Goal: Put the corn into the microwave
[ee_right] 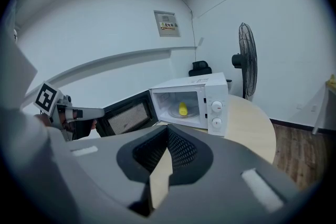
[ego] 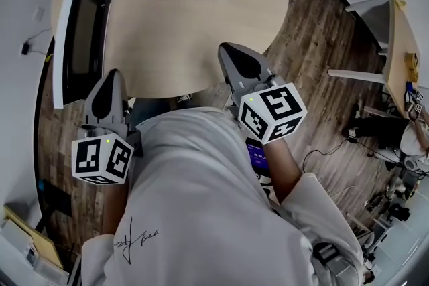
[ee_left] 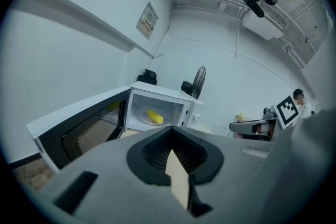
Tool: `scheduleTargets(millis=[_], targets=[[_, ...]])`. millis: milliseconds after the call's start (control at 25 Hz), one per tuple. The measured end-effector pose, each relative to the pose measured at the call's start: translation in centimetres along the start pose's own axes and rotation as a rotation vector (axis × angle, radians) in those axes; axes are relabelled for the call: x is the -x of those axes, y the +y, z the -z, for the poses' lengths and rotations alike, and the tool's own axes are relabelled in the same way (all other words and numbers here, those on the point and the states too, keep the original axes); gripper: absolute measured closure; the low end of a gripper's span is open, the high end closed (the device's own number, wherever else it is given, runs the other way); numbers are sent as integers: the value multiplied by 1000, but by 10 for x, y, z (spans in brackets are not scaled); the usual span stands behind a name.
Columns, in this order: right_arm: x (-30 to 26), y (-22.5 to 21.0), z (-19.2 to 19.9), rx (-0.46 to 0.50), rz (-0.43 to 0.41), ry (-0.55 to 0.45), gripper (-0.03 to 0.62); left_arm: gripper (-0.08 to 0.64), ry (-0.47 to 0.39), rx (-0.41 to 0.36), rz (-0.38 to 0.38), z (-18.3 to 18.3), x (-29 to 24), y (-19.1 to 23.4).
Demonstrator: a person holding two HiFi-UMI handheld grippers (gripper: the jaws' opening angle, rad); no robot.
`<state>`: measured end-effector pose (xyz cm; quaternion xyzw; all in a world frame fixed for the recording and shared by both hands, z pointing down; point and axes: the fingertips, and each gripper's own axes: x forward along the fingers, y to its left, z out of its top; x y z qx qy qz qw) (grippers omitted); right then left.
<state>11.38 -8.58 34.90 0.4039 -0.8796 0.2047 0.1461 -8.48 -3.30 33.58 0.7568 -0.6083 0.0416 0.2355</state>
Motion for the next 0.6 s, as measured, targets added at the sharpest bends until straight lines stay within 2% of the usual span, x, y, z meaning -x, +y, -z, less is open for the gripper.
scheduleTargets(millis=[600], targets=[[9,-1,6,11,16,22,581,571,61,-14,8,12,-2,-5]])
